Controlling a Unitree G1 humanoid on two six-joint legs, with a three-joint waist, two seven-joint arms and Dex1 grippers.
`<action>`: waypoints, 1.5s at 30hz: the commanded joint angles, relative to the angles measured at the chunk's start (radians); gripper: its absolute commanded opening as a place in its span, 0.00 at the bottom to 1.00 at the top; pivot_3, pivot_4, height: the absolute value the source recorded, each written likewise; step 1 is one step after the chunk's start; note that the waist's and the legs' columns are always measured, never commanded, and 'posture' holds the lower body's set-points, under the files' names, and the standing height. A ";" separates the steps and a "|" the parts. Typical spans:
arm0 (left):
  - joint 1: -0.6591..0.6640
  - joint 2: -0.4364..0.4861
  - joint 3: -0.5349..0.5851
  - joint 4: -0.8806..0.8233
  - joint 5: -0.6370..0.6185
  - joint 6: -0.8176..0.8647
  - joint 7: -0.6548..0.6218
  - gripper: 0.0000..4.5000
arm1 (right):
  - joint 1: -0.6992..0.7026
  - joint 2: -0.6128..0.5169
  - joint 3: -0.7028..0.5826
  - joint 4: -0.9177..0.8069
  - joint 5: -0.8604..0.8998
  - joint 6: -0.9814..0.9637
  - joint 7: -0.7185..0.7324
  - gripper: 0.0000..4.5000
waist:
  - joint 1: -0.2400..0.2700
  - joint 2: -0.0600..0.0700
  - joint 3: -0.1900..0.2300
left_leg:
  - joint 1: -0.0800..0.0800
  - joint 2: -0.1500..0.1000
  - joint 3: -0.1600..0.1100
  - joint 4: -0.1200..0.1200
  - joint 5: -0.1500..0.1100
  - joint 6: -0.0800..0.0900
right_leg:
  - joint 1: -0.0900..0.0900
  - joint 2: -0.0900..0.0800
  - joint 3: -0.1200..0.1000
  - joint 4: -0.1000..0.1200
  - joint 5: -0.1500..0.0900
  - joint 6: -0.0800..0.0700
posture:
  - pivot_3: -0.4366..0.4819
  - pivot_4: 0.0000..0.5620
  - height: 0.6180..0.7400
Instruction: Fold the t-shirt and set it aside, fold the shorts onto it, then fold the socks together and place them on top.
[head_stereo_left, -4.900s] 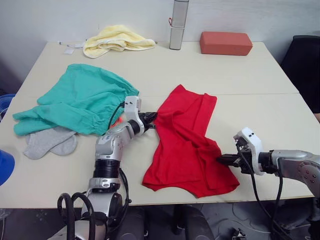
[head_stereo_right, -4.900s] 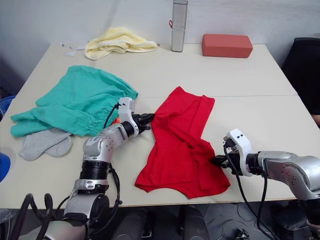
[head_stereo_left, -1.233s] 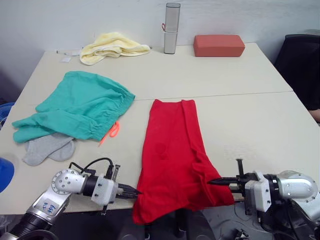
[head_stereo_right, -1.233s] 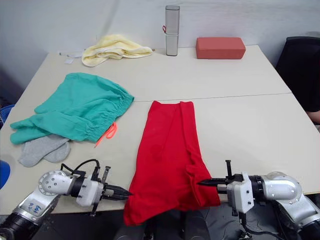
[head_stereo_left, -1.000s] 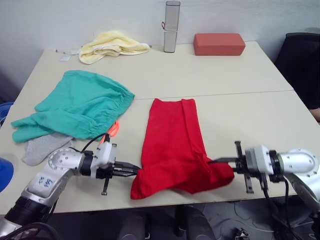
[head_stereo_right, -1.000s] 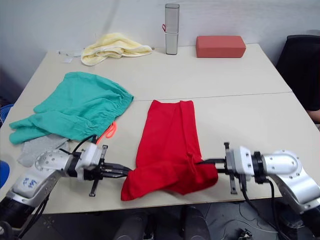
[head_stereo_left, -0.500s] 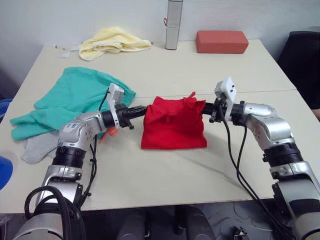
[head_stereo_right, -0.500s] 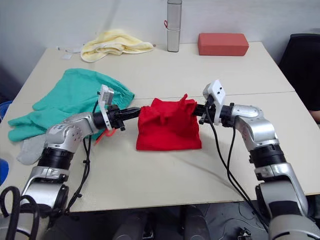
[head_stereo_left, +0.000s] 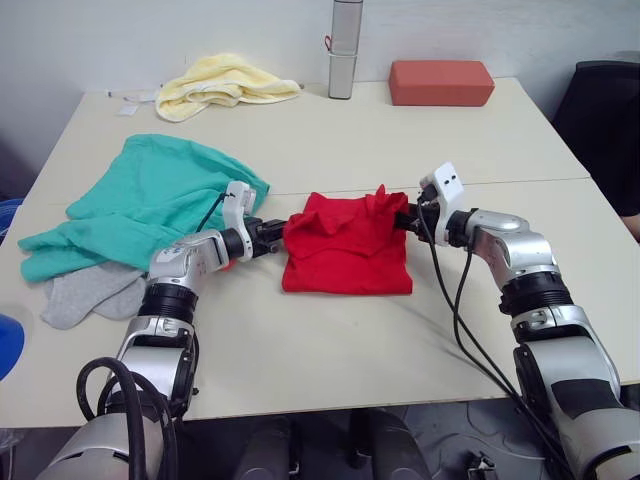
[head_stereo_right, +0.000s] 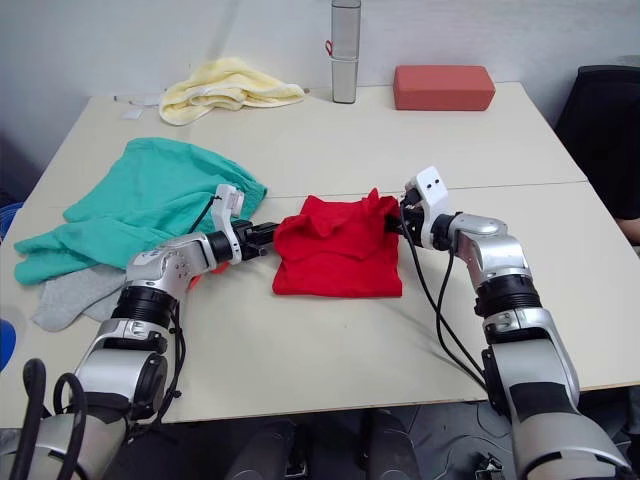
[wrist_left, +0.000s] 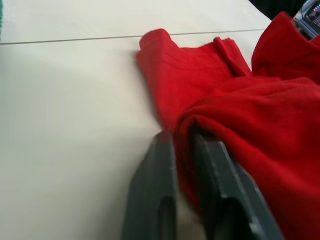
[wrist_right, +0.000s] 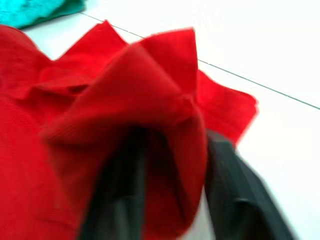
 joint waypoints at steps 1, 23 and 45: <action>-0.001 0.002 0.068 -0.057 0.005 -0.045 0.059 0.43 | -0.009 -0.036 -0.050 -0.008 -0.024 -0.025 -0.001 0.62 | 0.000 0.000 0.000 | 0.000 0.000 0.000 0.000 0.000 0.000 | 0.000 0.000 0.000 0.000 0.000 0.000 | 0.48 0.27 1.00; 0.670 0.285 0.073 -0.827 -0.041 -0.417 -0.398 1.00 | 0.524 -0.118 0.081 -0.815 -0.147 -0.301 0.201 1.00 | 0.005 0.002 0.001 | 0.006 0.003 0.002 -0.003 -0.007 -0.010 | 0.001 0.000 0.004 -0.003 -0.002 -0.003 | 0.48 0.27 1.00; 0.758 0.273 0.100 -0.831 -0.099 -0.509 -0.535 1.00 | 0.453 0.070 0.242 -0.542 -0.430 -0.470 -0.053 0.42 | -0.012 0.001 0.000 | 0.006 0.005 0.001 -0.002 -0.005 -0.006 | -0.001 0.001 0.003 0.002 -0.004 -0.008 | 0.48 0.27 1.00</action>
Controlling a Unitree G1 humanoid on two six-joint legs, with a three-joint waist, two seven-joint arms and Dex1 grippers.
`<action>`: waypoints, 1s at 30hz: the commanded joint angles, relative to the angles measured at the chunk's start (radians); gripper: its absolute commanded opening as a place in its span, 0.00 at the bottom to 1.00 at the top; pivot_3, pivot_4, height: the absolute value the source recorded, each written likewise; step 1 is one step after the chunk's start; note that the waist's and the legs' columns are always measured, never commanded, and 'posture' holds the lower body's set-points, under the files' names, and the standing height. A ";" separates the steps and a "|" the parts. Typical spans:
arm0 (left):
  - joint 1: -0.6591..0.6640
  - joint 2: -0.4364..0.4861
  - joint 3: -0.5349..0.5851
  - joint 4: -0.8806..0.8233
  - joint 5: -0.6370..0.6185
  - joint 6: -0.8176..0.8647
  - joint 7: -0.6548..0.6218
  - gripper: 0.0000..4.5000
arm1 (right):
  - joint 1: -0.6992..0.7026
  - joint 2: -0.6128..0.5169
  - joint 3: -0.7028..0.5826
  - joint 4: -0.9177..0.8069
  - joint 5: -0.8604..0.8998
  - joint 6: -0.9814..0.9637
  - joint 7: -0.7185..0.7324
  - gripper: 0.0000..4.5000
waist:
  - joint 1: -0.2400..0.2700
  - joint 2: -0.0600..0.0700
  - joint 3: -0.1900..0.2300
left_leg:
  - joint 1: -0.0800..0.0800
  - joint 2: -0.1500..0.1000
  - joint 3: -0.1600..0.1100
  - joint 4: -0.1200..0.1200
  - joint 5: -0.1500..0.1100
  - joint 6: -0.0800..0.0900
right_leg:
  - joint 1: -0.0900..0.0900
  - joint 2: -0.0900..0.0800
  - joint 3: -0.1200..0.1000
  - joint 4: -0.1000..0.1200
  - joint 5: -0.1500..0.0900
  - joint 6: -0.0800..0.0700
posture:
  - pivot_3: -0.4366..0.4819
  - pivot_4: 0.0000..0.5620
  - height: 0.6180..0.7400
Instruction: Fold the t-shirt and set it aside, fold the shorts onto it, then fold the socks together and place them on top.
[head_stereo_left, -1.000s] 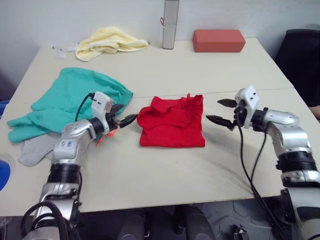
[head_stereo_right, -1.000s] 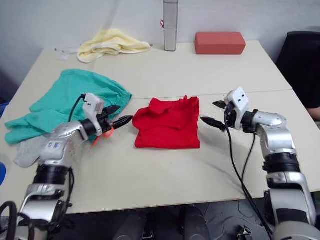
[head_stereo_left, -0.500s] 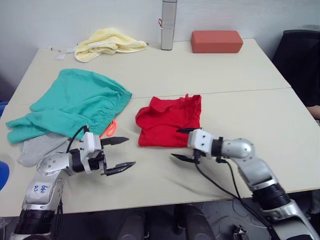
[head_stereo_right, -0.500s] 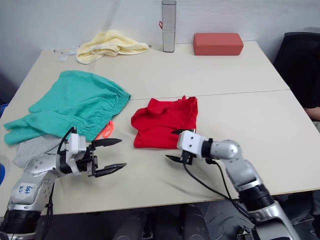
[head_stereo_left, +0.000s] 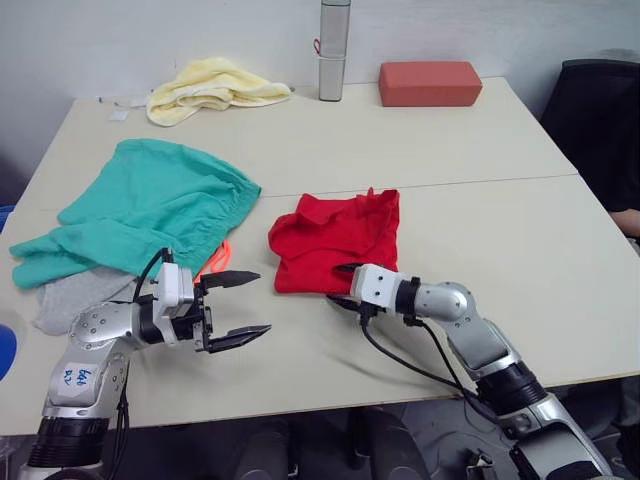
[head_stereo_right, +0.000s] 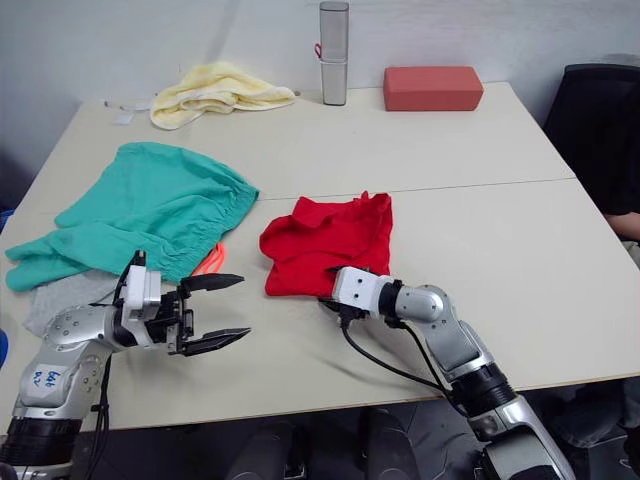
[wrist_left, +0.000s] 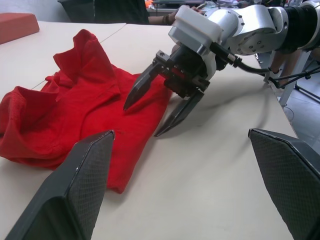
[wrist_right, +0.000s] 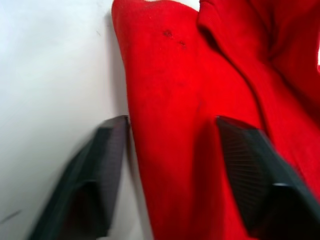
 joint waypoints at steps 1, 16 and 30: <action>0.006 -0.003 0.004 -0.004 -0.002 -0.042 -0.020 1.00 | -0.013 -0.001 -0.001 0.060 -0.031 -0.035 -0.021 0.35 | 0.001 0.000 0.000 | 0.000 0.000 0.000 0.000 0.000 0.000 | 0.000 0.000 0.000 0.000 0.000 0.000 | 0.48 0.27 1.00; 0.077 0.049 0.044 -0.082 -0.026 -0.017 -0.023 1.00 | 0.240 -0.130 -0.030 -0.427 0.149 0.211 0.135 0.01 | 0.010 0.000 0.000 | -0.001 0.001 -0.001 0.000 -0.002 0.001 | 0.000 0.000 -0.001 -0.003 0.000 0.000 | 0.48 0.27 1.00; 0.171 0.087 0.103 -0.164 -0.071 0.046 -0.008 1.00 | 0.402 -0.158 -0.101 -0.566 0.249 0.281 0.129 0.10 | 0.017 0.000 0.000 | -0.001 0.001 -0.002 0.000 -0.003 0.000 | 0.000 0.000 -0.001 -0.004 -0.001 -0.001 | 0.48 0.27 1.00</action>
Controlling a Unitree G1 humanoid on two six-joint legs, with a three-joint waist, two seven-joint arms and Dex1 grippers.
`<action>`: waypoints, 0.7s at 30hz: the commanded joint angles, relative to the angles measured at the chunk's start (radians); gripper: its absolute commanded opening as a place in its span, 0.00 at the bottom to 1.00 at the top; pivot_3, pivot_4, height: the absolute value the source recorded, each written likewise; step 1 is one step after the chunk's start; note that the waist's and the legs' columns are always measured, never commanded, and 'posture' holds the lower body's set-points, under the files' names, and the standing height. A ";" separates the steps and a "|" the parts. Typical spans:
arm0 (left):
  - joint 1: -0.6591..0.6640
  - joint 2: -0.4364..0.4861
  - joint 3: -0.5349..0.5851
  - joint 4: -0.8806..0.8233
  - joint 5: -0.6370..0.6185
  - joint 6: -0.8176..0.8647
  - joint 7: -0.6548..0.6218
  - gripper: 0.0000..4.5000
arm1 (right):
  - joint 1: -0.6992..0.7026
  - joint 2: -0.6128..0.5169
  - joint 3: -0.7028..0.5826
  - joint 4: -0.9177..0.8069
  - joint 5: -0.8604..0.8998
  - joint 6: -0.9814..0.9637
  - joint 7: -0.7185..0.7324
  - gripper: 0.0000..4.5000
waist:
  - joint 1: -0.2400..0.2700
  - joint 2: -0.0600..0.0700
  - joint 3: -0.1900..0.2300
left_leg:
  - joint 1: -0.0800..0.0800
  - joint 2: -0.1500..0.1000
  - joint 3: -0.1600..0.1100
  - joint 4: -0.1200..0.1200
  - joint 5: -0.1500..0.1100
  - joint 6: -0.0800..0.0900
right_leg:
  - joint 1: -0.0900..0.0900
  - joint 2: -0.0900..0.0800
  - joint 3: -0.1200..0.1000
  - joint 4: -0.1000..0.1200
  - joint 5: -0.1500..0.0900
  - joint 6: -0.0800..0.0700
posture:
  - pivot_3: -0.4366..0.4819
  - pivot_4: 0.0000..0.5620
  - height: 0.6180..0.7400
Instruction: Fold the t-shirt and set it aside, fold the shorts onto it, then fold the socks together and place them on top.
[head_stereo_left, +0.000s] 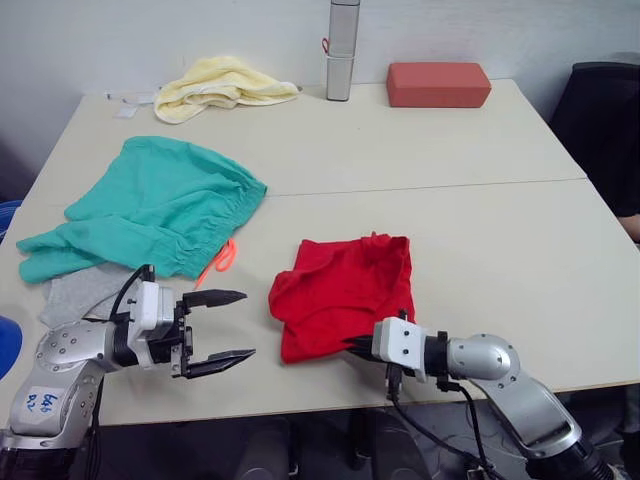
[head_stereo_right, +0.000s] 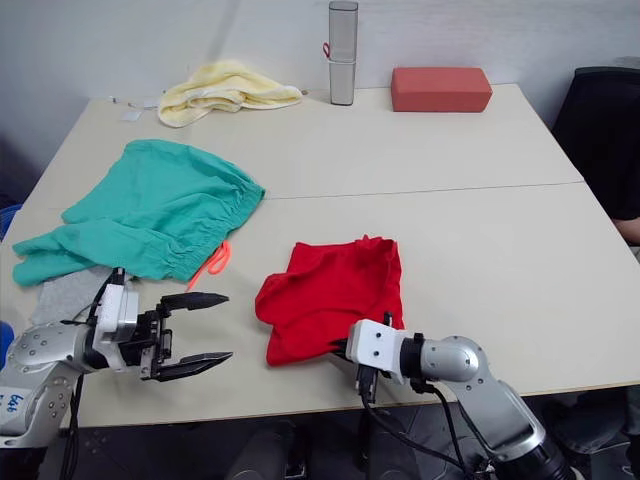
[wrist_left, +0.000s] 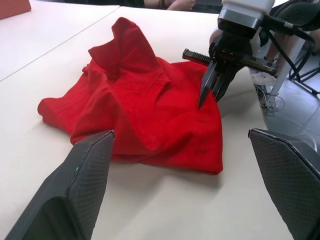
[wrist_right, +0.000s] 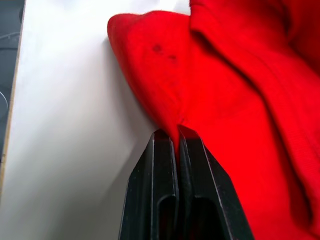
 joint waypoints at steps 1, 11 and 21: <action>0.014 0.000 0.024 -0.031 -0.016 -0.009 0.009 1.00 | 0.016 -0.018 -0.053 -0.017 0.081 -0.038 0.039 0.14 | 0.000 0.000 0.000 | 0.000 0.000 0.000 0.000 0.000 0.000 | 0.000 0.000 0.000 0.000 0.000 0.000 | 0.48 0.27 1.00; -0.019 0.032 0.051 0.030 -0.017 0.017 0.008 0.91 | 0.000 -0.146 -0.303 0.031 0.536 0.073 0.314 0.41 | 0.003 0.000 0.000 | 0.001 0.000 -0.001 0.000 -0.001 0.004 | 0.002 0.000 0.000 -0.001 0.000 0.000 | 0.48 0.27 1.00; -0.101 0.040 -0.058 0.195 0.172 -0.128 -0.005 0.23 | -0.203 -0.177 -0.261 0.443 0.290 -0.185 0.388 0.00 | 0.002 0.002 0.001 | 0.000 0.000 0.000 0.000 0.000 0.002 | 0.001 0.000 -0.001 -0.002 0.000 0.000 | 0.48 0.27 1.00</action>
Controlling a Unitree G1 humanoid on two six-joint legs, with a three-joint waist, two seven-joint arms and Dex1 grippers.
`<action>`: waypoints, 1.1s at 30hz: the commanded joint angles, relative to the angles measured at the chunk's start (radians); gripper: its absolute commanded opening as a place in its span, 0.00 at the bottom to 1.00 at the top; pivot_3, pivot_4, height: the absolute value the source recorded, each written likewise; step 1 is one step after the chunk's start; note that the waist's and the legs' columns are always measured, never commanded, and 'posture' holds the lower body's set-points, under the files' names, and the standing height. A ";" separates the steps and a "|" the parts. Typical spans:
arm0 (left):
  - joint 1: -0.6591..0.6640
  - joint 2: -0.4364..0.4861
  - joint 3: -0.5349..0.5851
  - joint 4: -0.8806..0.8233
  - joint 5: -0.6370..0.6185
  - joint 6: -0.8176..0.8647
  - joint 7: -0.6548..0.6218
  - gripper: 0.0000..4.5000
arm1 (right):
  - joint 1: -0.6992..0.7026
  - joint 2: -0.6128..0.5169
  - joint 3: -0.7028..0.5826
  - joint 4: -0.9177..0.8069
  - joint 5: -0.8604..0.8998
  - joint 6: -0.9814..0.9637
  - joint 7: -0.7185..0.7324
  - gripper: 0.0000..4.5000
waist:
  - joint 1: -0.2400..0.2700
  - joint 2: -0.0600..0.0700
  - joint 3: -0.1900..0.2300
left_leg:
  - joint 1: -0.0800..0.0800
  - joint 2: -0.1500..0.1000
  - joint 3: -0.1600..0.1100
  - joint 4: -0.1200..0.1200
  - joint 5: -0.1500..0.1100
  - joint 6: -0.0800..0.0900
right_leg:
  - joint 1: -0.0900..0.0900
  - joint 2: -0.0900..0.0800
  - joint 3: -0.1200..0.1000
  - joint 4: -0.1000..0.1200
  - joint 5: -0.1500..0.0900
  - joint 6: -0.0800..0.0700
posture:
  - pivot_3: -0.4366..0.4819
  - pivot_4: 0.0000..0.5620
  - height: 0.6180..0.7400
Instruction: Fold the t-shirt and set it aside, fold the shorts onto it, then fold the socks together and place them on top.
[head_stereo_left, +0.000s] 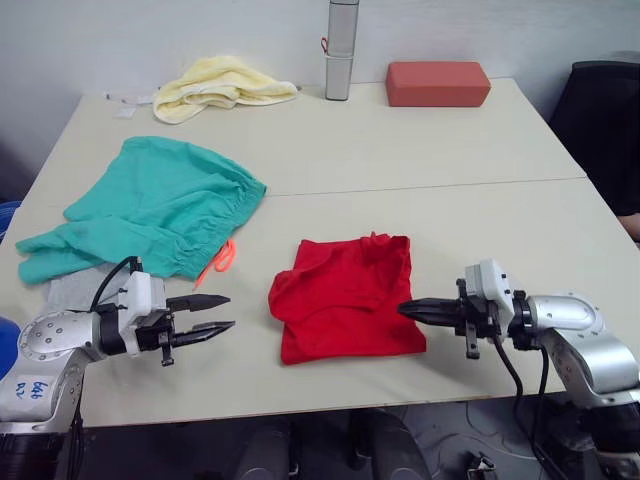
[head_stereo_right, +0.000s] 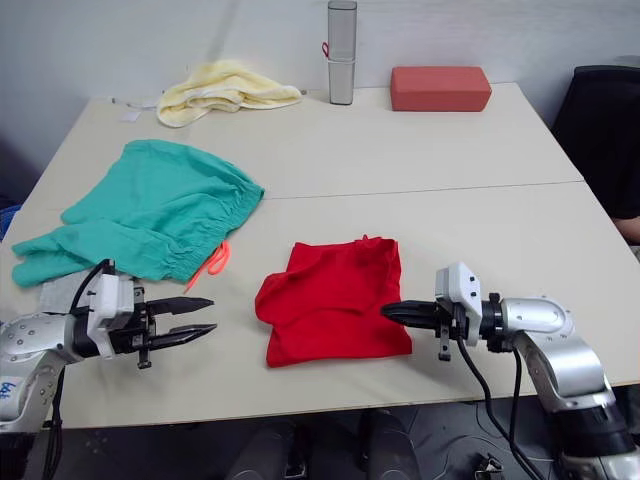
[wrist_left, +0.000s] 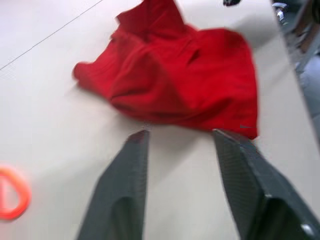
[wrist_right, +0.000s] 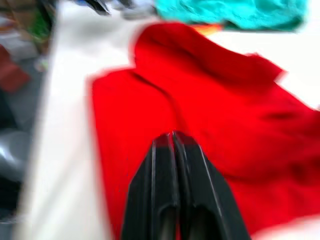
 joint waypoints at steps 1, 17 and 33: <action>-0.036 -0.024 -0.064 0.031 0.072 -0.066 0.011 0.15 | -0.060 -0.003 0.034 0.098 -0.086 -0.113 0.038 0.00 | 0.000 0.000 0.000 | 0.000 0.000 0.000 0.000 0.000 0.000 | 0.000 0.000 0.000 0.000 0.000 0.000 | 0.48 0.27 1.00; -0.191 -0.125 -0.257 0.054 0.157 -0.045 0.049 0.00 | -0.159 0.082 0.135 0.228 -0.179 -0.138 0.035 0.00 | -0.003 0.000 0.000 | 0.000 0.000 0.001 0.001 0.001 -0.001 | 0.000 0.000 0.000 0.002 0.001 0.001 | 0.48 0.27 1.00; -0.330 -0.229 -0.239 0.139 0.183 -0.049 0.202 0.00 | -0.266 0.162 0.109 0.361 -0.217 -0.197 -0.050 0.00 | -0.004 0.000 0.000 | 0.000 0.000 0.001 0.002 0.002 -0.001 | 0.000 0.000 -0.001 0.008 0.001 0.001 | 0.48 0.27 1.00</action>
